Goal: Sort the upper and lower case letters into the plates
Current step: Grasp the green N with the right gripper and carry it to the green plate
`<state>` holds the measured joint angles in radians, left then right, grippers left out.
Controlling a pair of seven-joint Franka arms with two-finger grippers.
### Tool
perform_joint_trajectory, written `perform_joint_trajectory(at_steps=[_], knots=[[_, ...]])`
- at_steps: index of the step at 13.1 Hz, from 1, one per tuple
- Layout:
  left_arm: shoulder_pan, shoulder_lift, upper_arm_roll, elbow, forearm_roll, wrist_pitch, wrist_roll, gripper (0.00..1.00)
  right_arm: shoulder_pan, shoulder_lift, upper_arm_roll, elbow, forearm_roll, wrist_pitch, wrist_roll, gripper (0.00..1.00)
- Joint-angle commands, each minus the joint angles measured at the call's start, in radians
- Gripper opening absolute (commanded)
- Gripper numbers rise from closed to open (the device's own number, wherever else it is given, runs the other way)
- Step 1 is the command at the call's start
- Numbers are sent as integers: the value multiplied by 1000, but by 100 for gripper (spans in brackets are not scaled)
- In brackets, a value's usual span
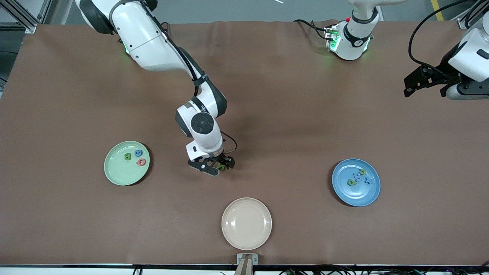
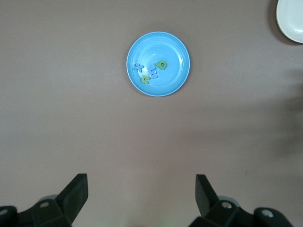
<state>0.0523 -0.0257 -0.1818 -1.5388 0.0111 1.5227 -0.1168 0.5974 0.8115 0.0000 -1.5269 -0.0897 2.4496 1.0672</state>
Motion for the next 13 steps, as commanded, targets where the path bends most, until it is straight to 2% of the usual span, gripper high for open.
perform_joint_trajectory(at_steps=[1, 4, 6, 11, 13], knots=[[0, -20, 7, -12, -16, 10, 13, 100, 2, 23, -2, 24, -36, 12, 36, 97], [-2, -16, 5, -12, -17, 11, 13, 100, 8, 40, -2, 24, -36, 34, 42, 92], [-5, -13, 5, -9, -16, 17, 13, 100, 22, 43, -11, 24, -36, 34, 42, 82], [3, 4, 13, 23, -33, 25, 12, 100, 25, 43, -12, 22, -38, 32, 42, 37], [-2, 6, 12, 23, -31, 25, 14, 100, 25, 43, -12, 22, -36, 31, 42, 13]])
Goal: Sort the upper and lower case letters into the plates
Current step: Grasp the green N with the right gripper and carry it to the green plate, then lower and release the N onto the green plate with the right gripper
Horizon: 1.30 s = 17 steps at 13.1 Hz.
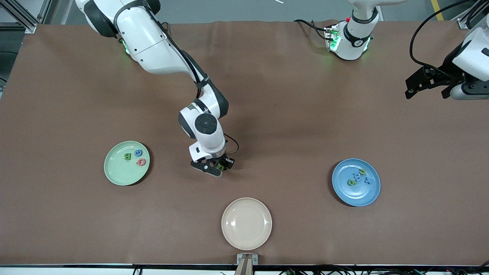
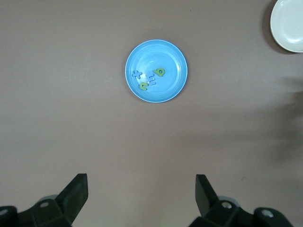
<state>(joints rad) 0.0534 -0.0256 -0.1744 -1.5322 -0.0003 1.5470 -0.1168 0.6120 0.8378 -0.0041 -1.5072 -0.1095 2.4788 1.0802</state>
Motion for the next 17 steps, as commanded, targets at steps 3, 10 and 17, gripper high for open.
perform_joint_trajectory(at_steps=[3, 10, 17], knots=[[-6, 6, -1, 17, -21, -1, 16, 100, -11, 1, -8, 2, -16, -12, 8, 0], [-3, 30, -1, 18, -17, 1, 14, 100, -279, -228, 1, -135, -1, -199, -464, 0], [-1, 26, 18, 17, -6, -2, 13, 100, -563, -417, 3, -493, 1, 21, -949, 0]])
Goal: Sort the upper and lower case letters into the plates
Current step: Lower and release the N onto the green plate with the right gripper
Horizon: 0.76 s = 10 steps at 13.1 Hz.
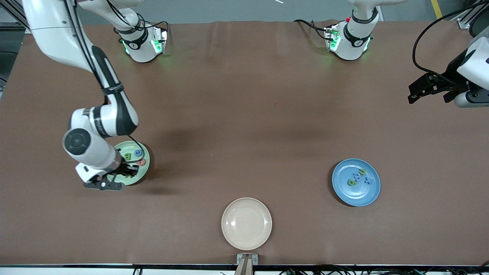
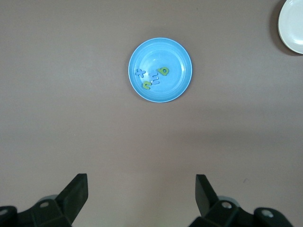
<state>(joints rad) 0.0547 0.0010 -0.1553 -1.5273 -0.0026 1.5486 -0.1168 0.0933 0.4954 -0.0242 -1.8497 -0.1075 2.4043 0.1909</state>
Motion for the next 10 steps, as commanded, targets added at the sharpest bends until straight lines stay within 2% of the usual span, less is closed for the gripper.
perform_joint_trajectory(at_steps=[1, 4, 9, 10], knots=[[-4, -6, -7, 7, -4, -4, 12, 100, -56, -74, 23, -178, -1, 136, -68, 0], [-6, -15, -10, 6, 6, -2, 12, 100, -84, -58, 23, -246, -1, 271, -71, 0], [-3, -41, -27, -4, 24, -5, 14, 100, -95, -1, 23, -227, -3, 299, -71, 2], [-1, -44, -27, -5, 24, -5, 14, 100, -93, 5, 23, -223, -3, 299, -71, 14]])
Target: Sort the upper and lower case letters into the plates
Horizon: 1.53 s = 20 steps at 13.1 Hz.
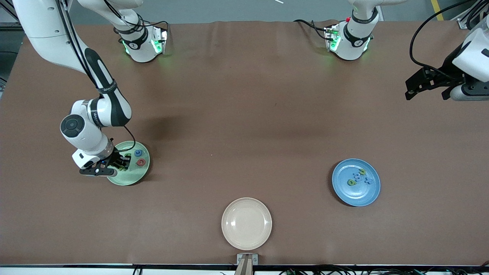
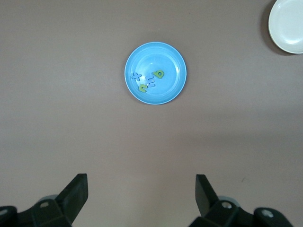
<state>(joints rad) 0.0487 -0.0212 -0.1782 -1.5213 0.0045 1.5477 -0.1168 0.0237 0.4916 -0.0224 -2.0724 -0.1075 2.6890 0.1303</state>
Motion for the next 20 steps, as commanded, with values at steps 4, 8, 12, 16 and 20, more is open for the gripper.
perform_joint_trajectory(at_steps=[4, 8, 12, 16, 20], knots=[[3, -39, -4, -26, 17, -3, 14, 100, -22, 7, 21, 43, -3, -8, -11, 100], [5, -39, -4, -26, 17, -3, 14, 100, -21, -85, 24, 188, 3, -371, -8, 100], [3, -39, -4, -28, 17, -3, 14, 100, -54, -139, 15, 469, 113, -915, -12, 100], [3, -39, -4, -31, 17, -3, 14, 100, -80, -159, 10, 632, 115, -1165, -76, 100], [2, -37, -6, -25, 15, -3, 14, 100, -99, -151, 16, 705, 137, -1175, -86, 100]])
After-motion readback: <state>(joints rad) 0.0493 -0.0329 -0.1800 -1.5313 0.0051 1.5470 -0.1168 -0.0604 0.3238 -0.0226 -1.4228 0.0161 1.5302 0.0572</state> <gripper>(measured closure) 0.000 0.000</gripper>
